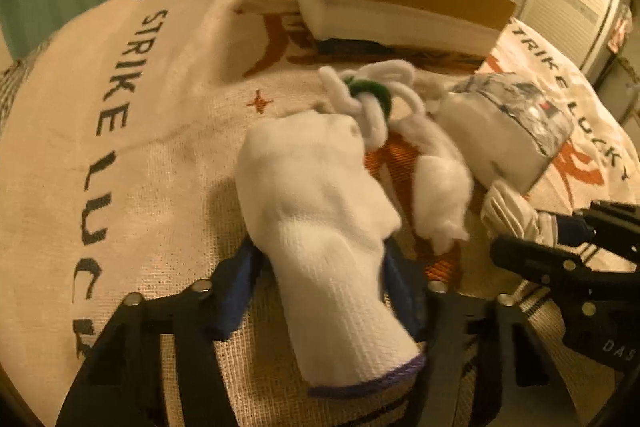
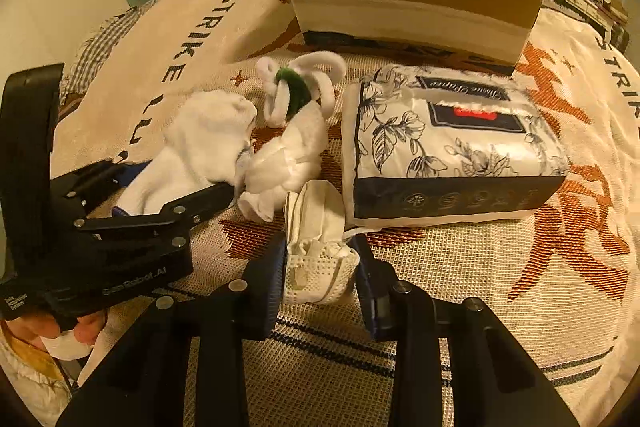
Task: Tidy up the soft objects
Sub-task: 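Grasp the white knit glove with the left gripper while the right grasps the white mesh item, then carry the glove and mesh item into the box and open both grippers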
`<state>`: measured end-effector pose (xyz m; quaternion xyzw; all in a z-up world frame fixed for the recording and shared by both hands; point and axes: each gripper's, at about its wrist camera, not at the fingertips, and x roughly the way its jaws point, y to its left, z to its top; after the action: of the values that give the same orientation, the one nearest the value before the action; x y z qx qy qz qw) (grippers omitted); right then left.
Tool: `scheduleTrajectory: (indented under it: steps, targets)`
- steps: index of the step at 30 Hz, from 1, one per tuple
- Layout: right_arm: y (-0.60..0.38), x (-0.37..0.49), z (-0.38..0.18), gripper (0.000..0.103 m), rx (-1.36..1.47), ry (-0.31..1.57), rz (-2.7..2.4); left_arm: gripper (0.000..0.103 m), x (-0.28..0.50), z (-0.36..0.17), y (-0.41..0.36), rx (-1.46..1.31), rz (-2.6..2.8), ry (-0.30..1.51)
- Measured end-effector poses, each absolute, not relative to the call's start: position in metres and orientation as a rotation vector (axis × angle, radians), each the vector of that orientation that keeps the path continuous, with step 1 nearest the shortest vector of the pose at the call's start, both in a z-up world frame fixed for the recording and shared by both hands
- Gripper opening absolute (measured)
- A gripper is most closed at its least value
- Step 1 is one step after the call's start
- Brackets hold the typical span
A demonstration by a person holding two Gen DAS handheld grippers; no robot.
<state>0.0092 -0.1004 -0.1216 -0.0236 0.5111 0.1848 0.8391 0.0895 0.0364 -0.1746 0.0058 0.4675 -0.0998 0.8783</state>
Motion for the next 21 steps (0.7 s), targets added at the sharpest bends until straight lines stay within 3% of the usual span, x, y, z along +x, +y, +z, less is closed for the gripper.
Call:
scheduleTrajectory:
  steps: [9, 21]
  targets:
    - [-0.109, -0.015, -0.085, 0.031, -0.065, 0.992, 0.388, 0.045, 0.053, -0.135, 0.038, 0.023, -0.202, 0.902]
    - [-0.133, -0.048, 0.038, 0.030, -0.061, 0.712, 0.378, 0.045, 0.012, -0.020, 0.012, 0.062, -0.182, 0.680]
